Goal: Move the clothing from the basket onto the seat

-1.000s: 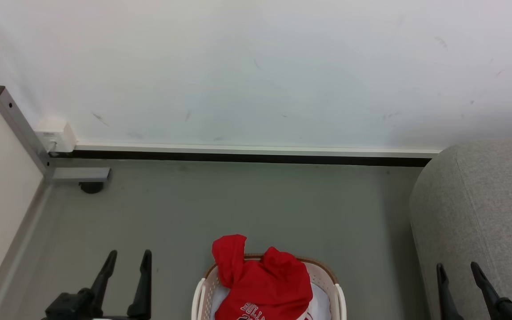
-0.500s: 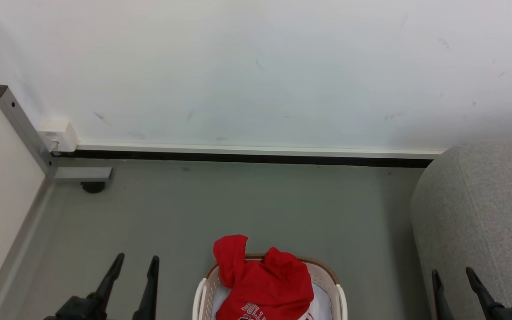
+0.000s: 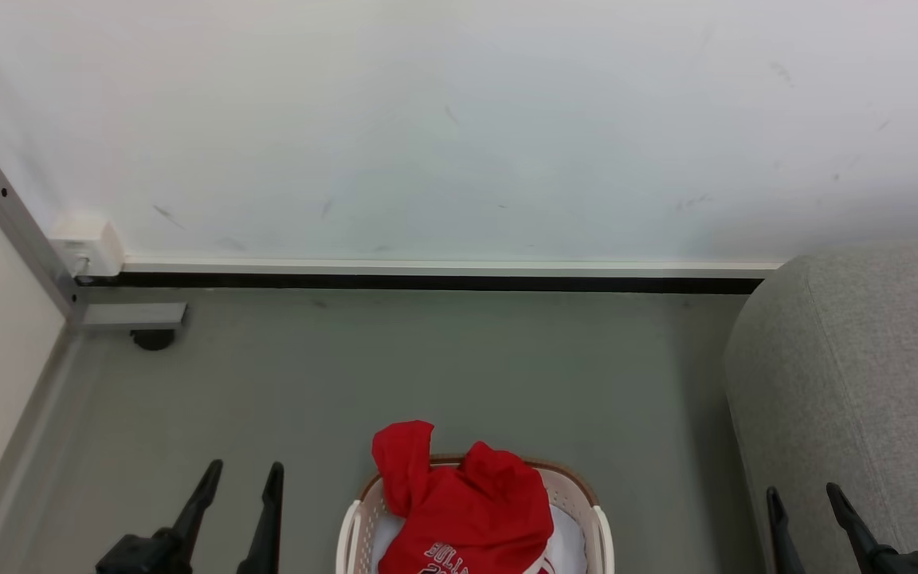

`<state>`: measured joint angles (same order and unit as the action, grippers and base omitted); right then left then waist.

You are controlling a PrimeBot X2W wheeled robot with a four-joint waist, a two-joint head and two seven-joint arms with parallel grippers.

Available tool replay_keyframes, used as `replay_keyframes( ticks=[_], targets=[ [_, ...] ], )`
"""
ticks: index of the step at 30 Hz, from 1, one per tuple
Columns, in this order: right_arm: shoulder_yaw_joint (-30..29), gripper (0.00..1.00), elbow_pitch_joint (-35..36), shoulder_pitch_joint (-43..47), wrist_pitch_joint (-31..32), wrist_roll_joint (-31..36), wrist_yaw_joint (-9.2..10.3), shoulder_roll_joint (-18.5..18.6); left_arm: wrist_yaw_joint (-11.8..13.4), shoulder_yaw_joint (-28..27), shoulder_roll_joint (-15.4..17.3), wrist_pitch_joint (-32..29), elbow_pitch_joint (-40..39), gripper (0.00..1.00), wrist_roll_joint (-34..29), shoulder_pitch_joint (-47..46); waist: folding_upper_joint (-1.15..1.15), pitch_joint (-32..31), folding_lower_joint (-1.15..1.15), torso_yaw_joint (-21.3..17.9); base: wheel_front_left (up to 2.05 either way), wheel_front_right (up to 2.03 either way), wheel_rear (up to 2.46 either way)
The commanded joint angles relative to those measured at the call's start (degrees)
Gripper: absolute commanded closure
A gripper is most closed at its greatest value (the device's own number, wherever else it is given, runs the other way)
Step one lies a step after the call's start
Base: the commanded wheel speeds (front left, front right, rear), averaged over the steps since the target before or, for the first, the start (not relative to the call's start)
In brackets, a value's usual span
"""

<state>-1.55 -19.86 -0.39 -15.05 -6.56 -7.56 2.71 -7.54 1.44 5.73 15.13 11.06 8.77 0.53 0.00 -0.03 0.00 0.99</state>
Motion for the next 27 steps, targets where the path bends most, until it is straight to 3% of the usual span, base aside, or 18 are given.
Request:
replay_keyframes(
  ticks=[1, 10, 15, 27],
  targets=[
    [0.2, 0.0, -0.2, -0.1, -0.2, -0.3, 0.14, 0.3, 0.1, -0.3, 0.3, 0.0, 0.1, 0.0, 0.8, 0.1, 0.0, 0.1, 0.0, -0.3, 0.0, 0.0, 0.0],
    [1.9, 0.0, 0.9, -2.0, -0.1, -1.2, 0.14, 0.3, 0.1, 0.2, 0.4, 0.0, 0.0, 0.0, 1.4, -1.1, 0.0, 1.6, 0.0, -4.9, 0.0, 0.0, 0.0],
    [2.4, 0.0, 2.6, -3.9, -0.1, -1.1, 0.13, 0.3, 0.1, 2.4, 1.3, 0.0, 0.8, 0.0, 1.5, -4.3, 0.0, 5.4, 0.0, -8.5, 0.0, 0.0, 0.0],
    [5.1, 0.0, 8.6, -9.8, -0.1, -2.9, 0.14, 0.3, 0.1, 14.3, 6.9, 0.0, 18.9, 0.0, 0.4, -21.2, 0.0, 19.8, 0.0, -14.4, 0.0, 0.0, 0.0]
  ],
)
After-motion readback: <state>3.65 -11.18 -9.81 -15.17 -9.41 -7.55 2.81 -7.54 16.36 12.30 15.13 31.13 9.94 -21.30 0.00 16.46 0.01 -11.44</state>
